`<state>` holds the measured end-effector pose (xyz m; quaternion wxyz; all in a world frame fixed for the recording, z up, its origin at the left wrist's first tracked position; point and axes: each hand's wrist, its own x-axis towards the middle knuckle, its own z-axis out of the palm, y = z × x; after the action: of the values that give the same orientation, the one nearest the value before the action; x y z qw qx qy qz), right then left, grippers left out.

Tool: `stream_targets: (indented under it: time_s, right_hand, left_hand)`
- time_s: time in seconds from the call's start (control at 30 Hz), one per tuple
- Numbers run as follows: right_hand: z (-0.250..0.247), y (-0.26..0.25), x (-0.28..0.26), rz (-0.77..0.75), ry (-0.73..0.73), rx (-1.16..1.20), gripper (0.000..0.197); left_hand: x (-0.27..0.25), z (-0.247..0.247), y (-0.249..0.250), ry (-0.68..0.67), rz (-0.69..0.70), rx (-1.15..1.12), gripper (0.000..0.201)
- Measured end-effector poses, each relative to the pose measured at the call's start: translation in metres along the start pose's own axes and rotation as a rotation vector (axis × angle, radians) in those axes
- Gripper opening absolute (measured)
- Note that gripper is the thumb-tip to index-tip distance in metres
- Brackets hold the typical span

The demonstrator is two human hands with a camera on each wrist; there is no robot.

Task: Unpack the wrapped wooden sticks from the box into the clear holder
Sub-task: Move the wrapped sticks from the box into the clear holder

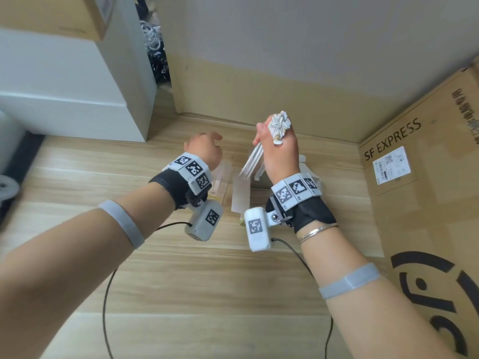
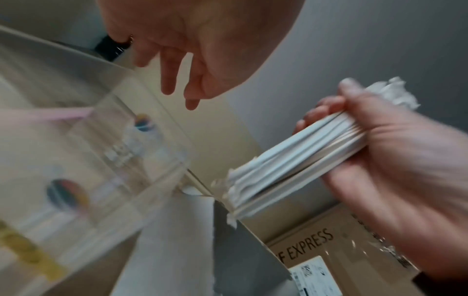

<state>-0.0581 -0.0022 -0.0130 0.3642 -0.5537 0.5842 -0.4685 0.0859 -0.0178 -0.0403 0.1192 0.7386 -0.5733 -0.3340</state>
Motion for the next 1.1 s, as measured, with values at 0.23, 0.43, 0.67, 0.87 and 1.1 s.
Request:
stream_targets:
  time_s: [0.23,0.43,0.67,0.87,1.1]
  right_hand:
    - [0.033,-0.023,-0.001,-0.105,-0.038,0.231,0.022]
    - [0.05,-0.001,-0.004,0.001,-0.121,0.16,0.015]
    - [0.054,0.042,-0.011,0.151,-0.353,-0.472,0.034]
    - [0.042,0.047,-0.019,0.1,-0.444,-0.624,0.026]
    - [0.018,0.04,-0.015,0.107,-0.333,-0.401,0.031]
  left_hand:
    - [0.0,-0.008,-0.017,-0.168,-0.095,-0.054,0.037]
    - [-0.001,-0.009,-0.017,-0.205,-0.116,-0.163,0.03]
    - [0.0,-0.01,-0.016,-0.211,-0.124,-0.175,0.033]
    - [0.0,-0.008,-0.012,-0.244,-0.112,-0.106,0.036]
    - [-0.004,-0.004,-0.001,-0.18,-0.08,-0.104,0.041]
